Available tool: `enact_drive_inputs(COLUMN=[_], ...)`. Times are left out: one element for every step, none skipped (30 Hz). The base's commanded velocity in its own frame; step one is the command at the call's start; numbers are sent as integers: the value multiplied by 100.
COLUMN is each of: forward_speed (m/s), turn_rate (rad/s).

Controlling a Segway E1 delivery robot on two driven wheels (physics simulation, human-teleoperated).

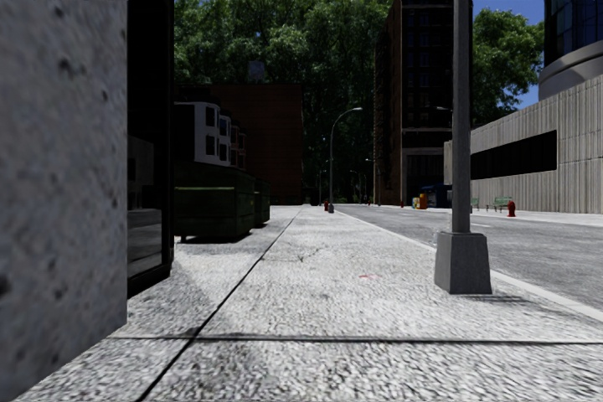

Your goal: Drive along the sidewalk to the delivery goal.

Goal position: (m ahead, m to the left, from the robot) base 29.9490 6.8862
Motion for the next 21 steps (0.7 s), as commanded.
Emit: enact_drive_inputs(forward_speed=[200, 200, 200, 200, 200, 200, 200, 200, 200, 200, 200, 200, 200, 200, 200, 200, 200, 200, 200, 200, 200], turn_rate=[0, 0, 0, 0, 0, 0, 0, 0, 0, 0, 0, 0, 0, 0, 0, 0, 0, 0, 0, 0, 0])
